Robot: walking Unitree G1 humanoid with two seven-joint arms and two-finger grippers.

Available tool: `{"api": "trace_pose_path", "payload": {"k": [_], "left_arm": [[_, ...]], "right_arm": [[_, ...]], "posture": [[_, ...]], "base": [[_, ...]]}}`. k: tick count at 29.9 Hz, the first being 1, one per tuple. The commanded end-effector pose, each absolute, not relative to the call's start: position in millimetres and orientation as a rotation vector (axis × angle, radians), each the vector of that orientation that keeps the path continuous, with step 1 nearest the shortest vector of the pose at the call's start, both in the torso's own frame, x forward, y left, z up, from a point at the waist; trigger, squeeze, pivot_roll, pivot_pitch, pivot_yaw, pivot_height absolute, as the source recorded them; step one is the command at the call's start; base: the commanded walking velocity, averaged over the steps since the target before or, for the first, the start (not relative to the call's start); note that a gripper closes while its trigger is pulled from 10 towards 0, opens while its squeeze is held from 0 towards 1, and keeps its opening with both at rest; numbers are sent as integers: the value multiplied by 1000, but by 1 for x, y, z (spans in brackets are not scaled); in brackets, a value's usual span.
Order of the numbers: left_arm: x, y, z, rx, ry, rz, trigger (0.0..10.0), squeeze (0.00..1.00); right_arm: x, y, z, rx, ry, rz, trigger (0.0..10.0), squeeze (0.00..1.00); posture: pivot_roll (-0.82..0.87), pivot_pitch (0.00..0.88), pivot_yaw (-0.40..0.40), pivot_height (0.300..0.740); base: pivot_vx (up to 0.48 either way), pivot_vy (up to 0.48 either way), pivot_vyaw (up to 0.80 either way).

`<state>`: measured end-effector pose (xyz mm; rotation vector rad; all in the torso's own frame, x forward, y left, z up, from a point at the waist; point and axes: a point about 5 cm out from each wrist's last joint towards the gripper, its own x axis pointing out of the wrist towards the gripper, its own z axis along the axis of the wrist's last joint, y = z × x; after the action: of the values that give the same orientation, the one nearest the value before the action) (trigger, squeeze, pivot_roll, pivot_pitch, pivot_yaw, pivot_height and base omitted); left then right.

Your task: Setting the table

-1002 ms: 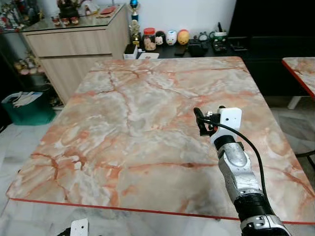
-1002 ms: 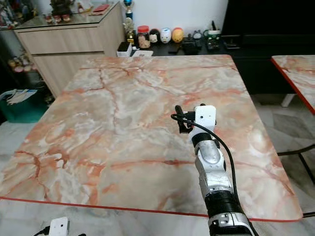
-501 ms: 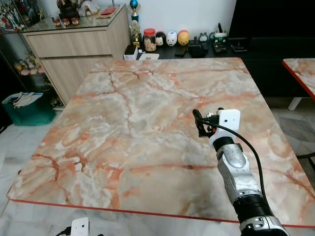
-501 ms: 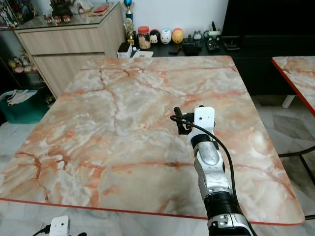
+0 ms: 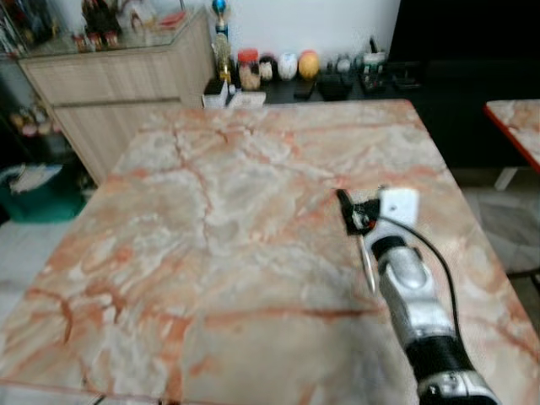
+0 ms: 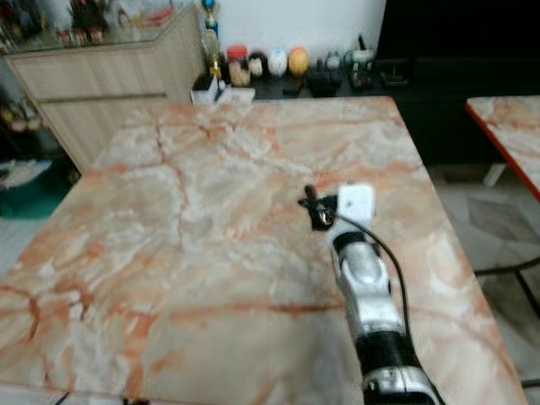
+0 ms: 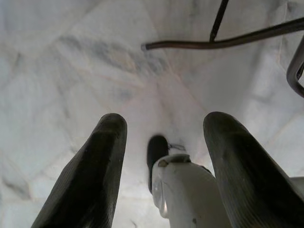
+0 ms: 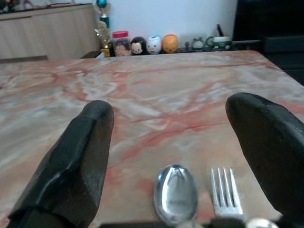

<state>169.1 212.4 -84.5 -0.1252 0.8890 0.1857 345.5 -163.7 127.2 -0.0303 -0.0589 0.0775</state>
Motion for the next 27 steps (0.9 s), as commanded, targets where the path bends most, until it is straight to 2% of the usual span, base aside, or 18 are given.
{"api": "trace_pose_path", "payload": {"k": [1, 11, 12, 13, 14, 16, 17, 18, 19, 27], "left_arm": [[158, 222, -88, -115, 921, 210, 10000, 0], [158, 221, -88, -118, 925, 206, 10000, 0], [158, 221, -88, -117, 925, 205, 10000, 0], [158, 221, -88, -117, 925, 205, 10000, 0], [159, 221, -88, -117, 926, 203, 10000, 0], [159, 221, -88, -116, 927, 203, 10000, 0], [159, 221, -88, -118, 927, 202, 10000, 0], [158, 220, -88, -119, 928, 201, 10000, 0], [158, 220, -88, -120, 927, 201, 10000, 0], [158, 220, -88, -123, 927, 202, 10000, 0]], "right_arm": [[346, -151, 129, -19, -61, 104, 10000, 0], [347, -156, 107, -73, 124, 18, 10000, 0], [347, -156, 102, -33, 175, 5, 10000, 137], [347, -156, 99, -2, 210, -3, 10000, 137], [347, -155, 93, 52, 262, -27, 10000, 1000], [348, -153, 91, 46, 289, -26, 10000, 1000], [349, -149, 88, -10, 315, -7, 10000, 1000], [349, -146, 87, -20, 331, -5, 10000, 90], [350, -143, 86, -21, 346, 2, 10000, 0], [351, -144, 86, -7, 367, -34, 10000, 0]], "posture": [[-93, 0, 61, 740], [-93, 0, 61, 740], [-94, 0, 60, 740], [-94, 0, 60, 740], [-97, 0, 60, 740], [-97, 0, 60, 740], [-96, 0, 60, 740], [-93, 0, 59, 740], [-93, 0, 59, 740], [-91, 0, 57, 740]], "base": [[0, 0, 0], [0, 0, 0], [0, 0, 0], [0, 0, 0], [0, 0, 0], [0, 0, 0], [0, 0, 0], [0, 0, 0], [0, 0, 0], [0, 0, 0]]}}
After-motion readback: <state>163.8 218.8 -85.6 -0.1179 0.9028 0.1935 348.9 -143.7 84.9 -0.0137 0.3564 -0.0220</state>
